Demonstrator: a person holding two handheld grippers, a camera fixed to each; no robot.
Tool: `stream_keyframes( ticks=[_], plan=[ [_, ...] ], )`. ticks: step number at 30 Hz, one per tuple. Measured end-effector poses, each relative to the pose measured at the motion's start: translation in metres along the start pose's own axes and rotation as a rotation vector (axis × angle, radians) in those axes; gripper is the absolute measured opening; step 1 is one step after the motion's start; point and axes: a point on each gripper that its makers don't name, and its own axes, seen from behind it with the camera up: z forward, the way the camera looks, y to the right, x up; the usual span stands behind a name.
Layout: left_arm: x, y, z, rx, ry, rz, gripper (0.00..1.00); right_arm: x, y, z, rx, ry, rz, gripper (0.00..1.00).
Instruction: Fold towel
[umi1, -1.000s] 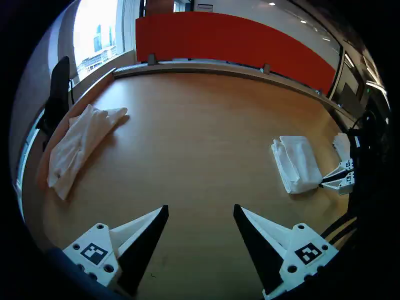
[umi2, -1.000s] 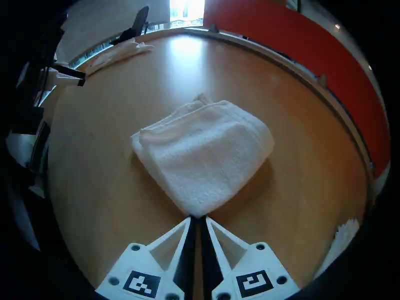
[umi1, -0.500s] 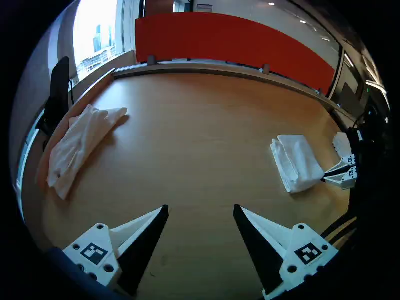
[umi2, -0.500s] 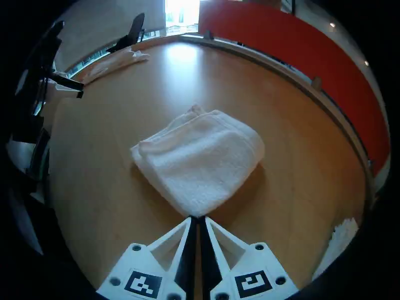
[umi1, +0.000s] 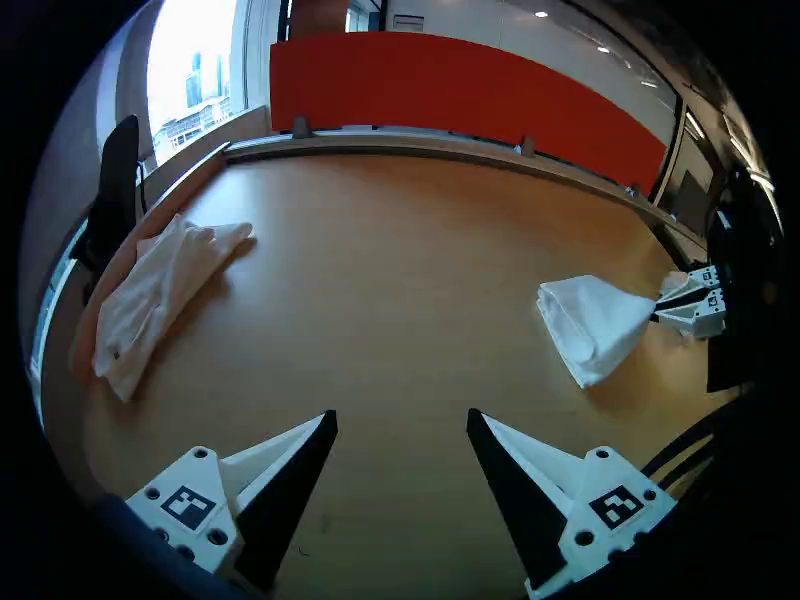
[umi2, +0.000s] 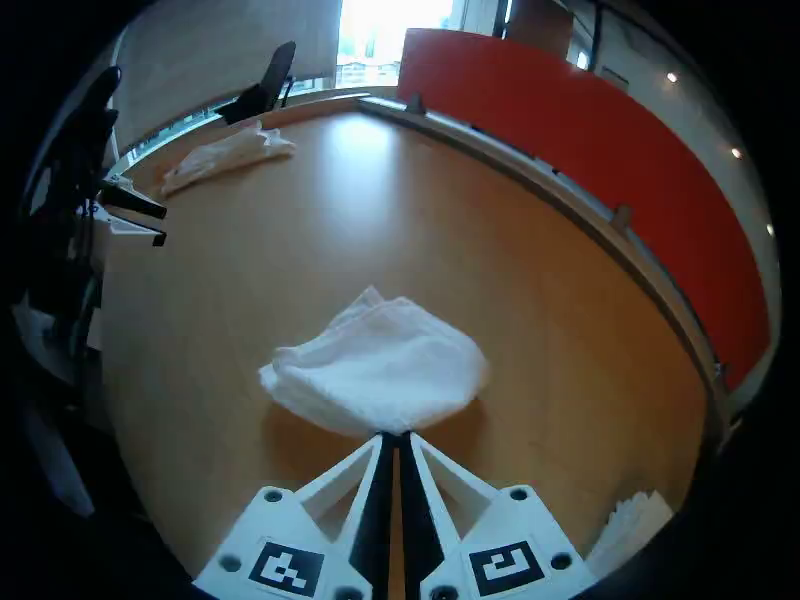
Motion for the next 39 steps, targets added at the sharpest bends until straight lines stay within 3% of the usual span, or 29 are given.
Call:
stream_keyframes(
  ticks=[11, 17, 27, 39],
  plan=[
    [0.013, -0.003, -0.006, -0.006, 0.033, -0.001, 0.97, 0.067, 0.021, -0.031, -0.055, 0.086, -0.052, 0.04],
    [0.018, -0.001, -0.008, -0.012, 0.047, -0.001, 0.97, 0.088, 0.033, -0.050, -0.088, 0.117, -0.069, 0.04],
    [0.022, 0.002, -0.008, -0.023, 0.055, 0.004, 0.97, 0.081, 0.062, -0.074, -0.131, 0.103, -0.059, 0.04],
    [0.023, 0.001, -0.007, -0.021, 0.051, 0.008, 0.97, 0.054, 0.118, -0.099, -0.183, 0.073, -0.019, 0.04]
  ],
)
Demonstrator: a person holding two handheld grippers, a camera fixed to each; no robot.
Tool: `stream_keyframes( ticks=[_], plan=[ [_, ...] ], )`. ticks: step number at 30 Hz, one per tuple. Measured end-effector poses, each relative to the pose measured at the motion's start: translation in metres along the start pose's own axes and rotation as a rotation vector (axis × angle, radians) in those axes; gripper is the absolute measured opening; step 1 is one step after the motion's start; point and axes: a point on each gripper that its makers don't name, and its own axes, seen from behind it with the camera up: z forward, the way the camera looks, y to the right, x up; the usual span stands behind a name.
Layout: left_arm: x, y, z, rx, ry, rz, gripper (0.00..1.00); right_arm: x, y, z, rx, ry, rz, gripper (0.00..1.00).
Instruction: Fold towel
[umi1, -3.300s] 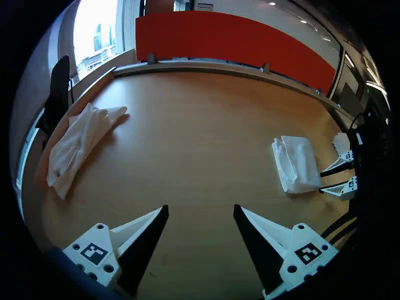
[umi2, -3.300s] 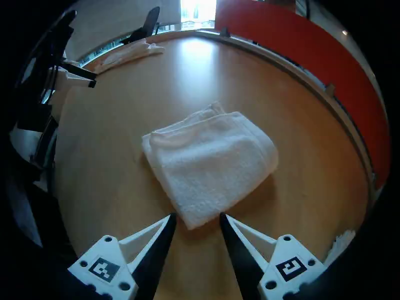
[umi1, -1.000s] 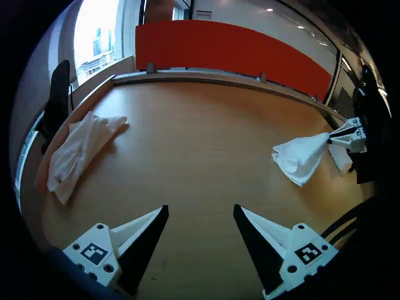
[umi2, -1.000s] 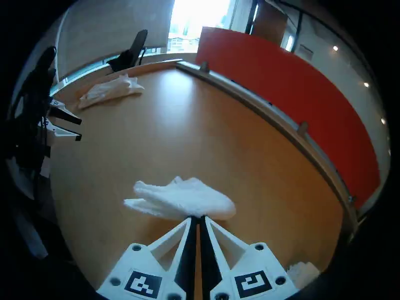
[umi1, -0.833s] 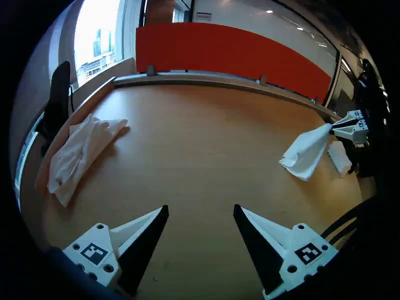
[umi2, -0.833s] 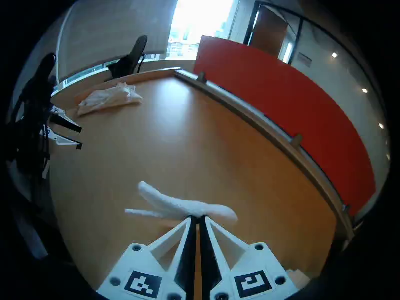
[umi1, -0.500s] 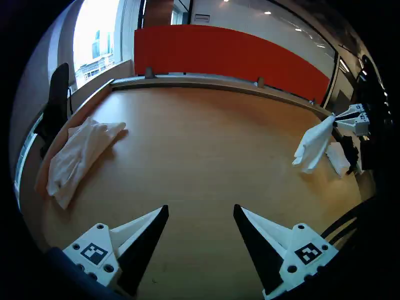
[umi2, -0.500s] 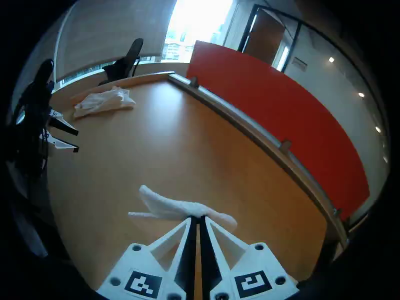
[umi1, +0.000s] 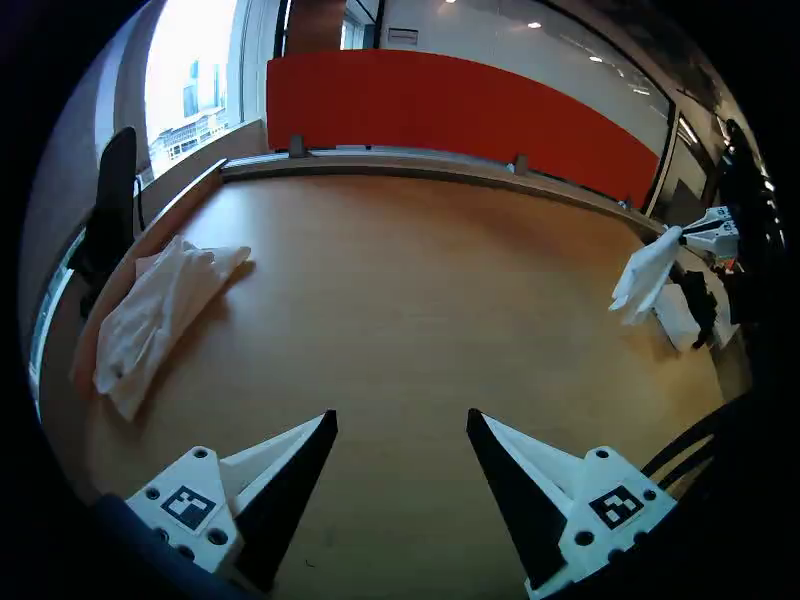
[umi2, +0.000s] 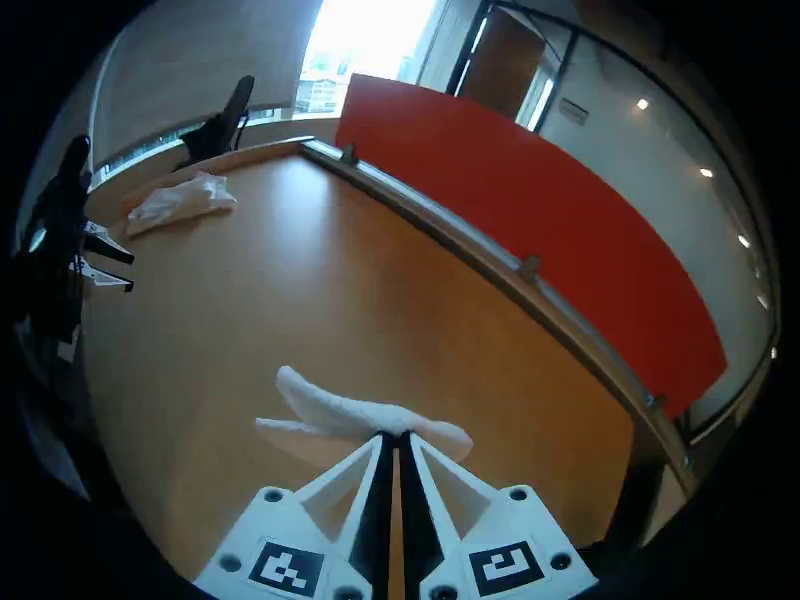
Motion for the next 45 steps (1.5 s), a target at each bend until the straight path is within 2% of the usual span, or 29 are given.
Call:
stream_keyframes(
  ticks=[14, 31, 38, 45],
  plan=[
    [0.002, 0.008, 0.003, 0.002, -0.007, 0.010, 0.97, -0.031, 0.076, -0.012, -0.061, -0.051, 0.040, 0.04],
    [0.002, 0.012, 0.005, 0.012, -0.024, 0.015, 0.97, -0.067, 0.163, -0.023, -0.148, -0.125, 0.068, 0.04],
    [0.003, 0.015, 0.006, 0.012, -0.028, 0.021, 0.97, -0.077, 0.191, -0.028, -0.175, -0.143, 0.090, 0.04],
    [0.005, 0.018, 0.007, 0.011, -0.028, 0.030, 0.97, -0.086, 0.207, -0.035, -0.195, -0.156, 0.105, 0.04]
  ],
)
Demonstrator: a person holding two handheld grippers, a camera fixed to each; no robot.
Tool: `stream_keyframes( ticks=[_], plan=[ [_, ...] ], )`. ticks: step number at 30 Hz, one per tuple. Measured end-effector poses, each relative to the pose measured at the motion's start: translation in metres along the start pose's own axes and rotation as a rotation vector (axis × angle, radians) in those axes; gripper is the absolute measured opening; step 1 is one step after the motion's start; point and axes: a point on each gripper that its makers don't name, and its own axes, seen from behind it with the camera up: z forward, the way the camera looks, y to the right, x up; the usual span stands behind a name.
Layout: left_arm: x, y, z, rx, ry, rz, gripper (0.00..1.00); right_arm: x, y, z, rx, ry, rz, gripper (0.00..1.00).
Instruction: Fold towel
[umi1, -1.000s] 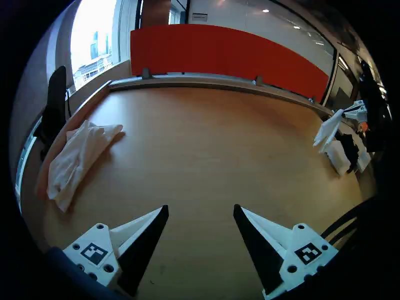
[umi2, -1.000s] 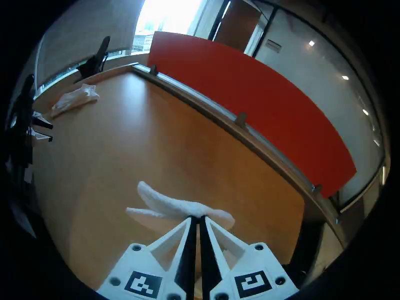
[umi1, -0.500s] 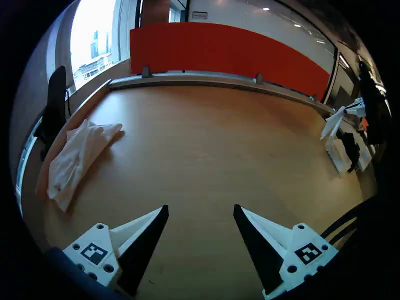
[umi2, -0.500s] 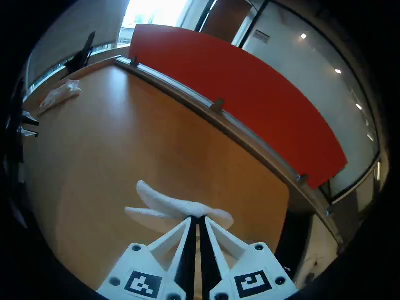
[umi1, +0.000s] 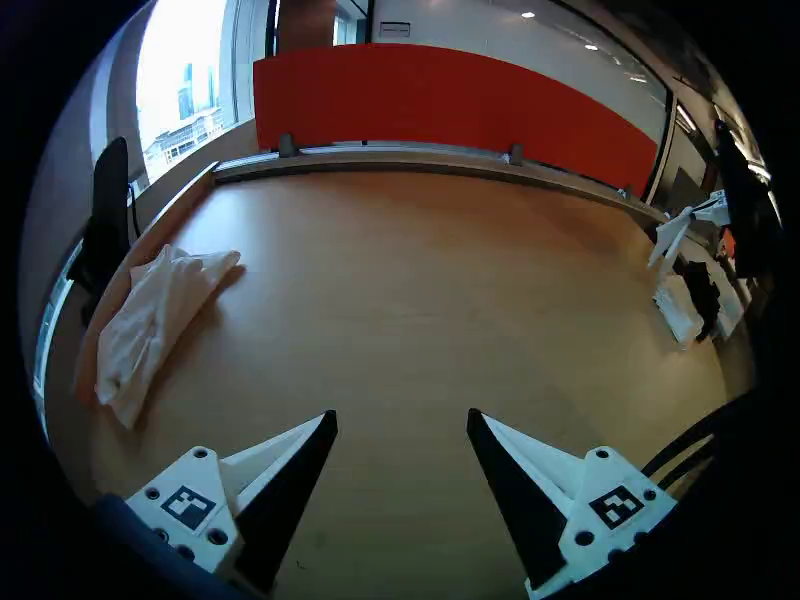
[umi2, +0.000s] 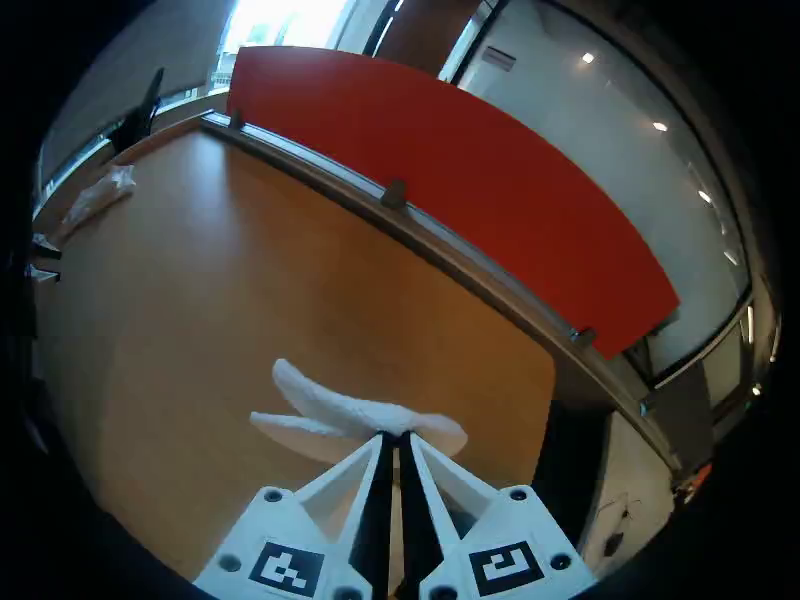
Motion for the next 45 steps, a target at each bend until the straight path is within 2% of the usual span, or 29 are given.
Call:
stream_keyframes(
  ticks=[9, 15, 29, 37, 45],
  plan=[
    [0.004, 0.004, 0.000, -0.005, 0.003, 0.013, 0.96, -0.012, 0.006, -0.005, -0.010, -0.012, 0.010, 0.04],
    [0.005, 0.006, -0.001, -0.011, 0.004, 0.022, 0.97, -0.031, 0.011, -0.013, -0.019, -0.025, 0.035, 0.05],
    [0.000, 0.006, -0.006, -0.008, 0.001, 0.032, 0.97, -0.129, 0.012, -0.030, -0.035, -0.131, 0.126, 0.05],
    [-0.003, 0.007, -0.009, -0.006, -0.001, 0.034, 0.97, -0.177, 0.005, -0.031, -0.038, -0.196, 0.183, 0.05],
    [-0.004, 0.006, -0.011, 0.000, -0.003, 0.039, 0.97, -0.213, -0.005, -0.024, -0.033, -0.252, 0.229, 0.05]
  ],
)
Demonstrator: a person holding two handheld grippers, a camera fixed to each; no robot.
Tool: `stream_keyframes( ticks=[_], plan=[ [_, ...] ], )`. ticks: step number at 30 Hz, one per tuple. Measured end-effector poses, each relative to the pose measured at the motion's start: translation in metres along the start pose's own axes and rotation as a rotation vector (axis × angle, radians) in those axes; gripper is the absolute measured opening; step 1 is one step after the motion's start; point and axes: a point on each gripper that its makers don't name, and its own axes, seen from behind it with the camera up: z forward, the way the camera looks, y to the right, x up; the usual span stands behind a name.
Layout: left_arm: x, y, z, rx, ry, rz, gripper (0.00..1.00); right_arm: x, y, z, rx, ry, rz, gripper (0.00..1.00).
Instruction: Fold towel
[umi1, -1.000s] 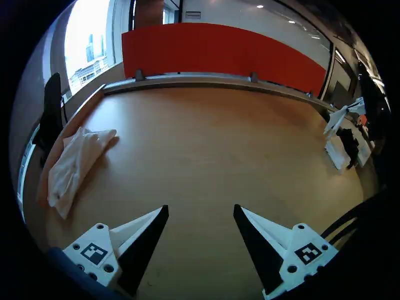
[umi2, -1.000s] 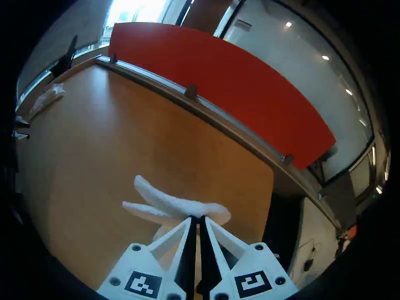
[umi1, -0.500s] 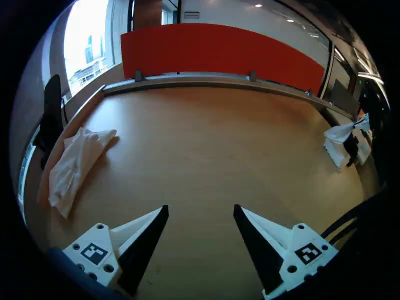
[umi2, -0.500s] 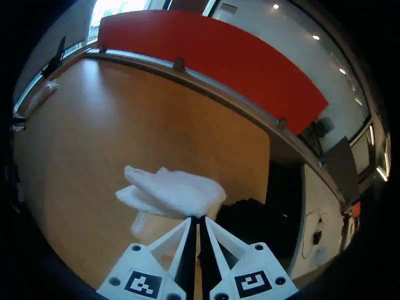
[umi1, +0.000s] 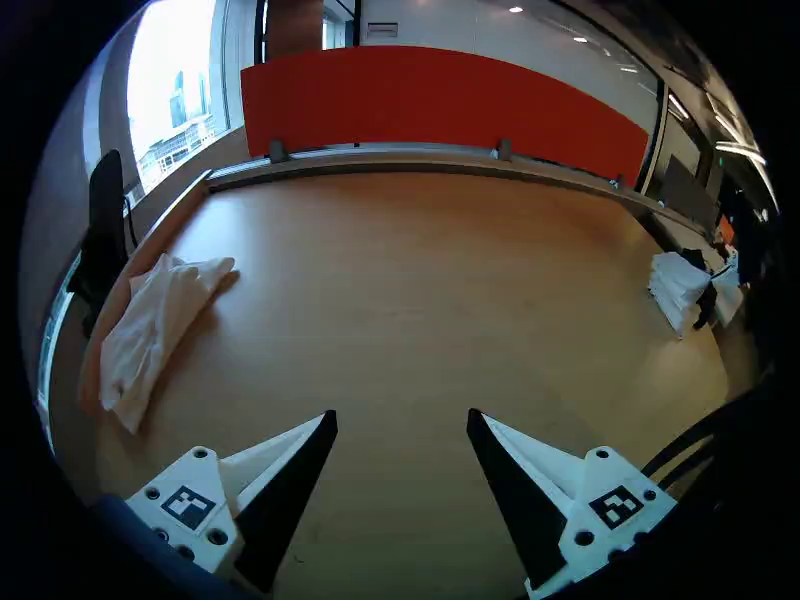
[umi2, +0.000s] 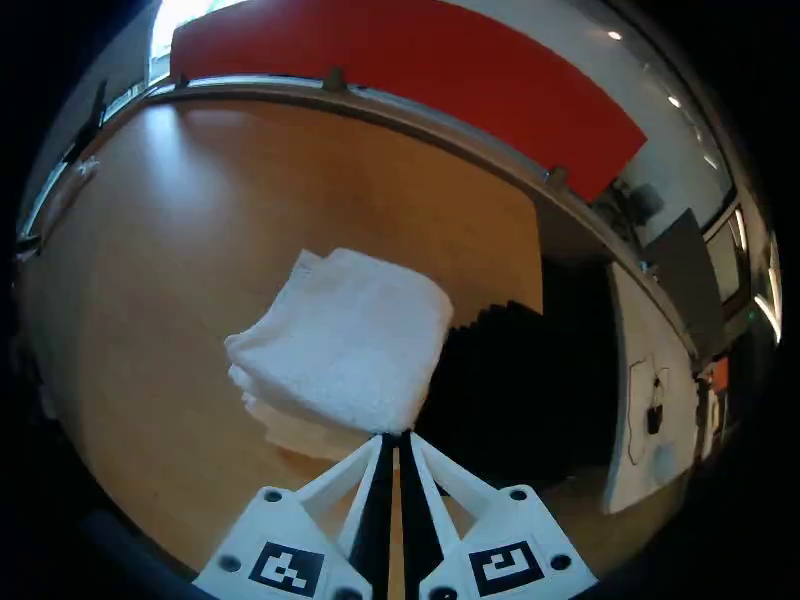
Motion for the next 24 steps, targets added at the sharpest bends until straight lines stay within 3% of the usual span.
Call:
stream_keyframes(
  ticks=[14, 24],
  plan=[
    [0.001, -0.003, -0.002, 0.014, -0.001, -0.003, 0.97, -0.040, 0.003, 0.017, -0.001, -0.074, 0.067, 0.05],
    [0.001, -0.001, -0.001, 0.015, -0.003, 0.001, 0.97, -0.046, 0.000, 0.025, -0.001, -0.088, 0.087, 0.05]
  ],
)
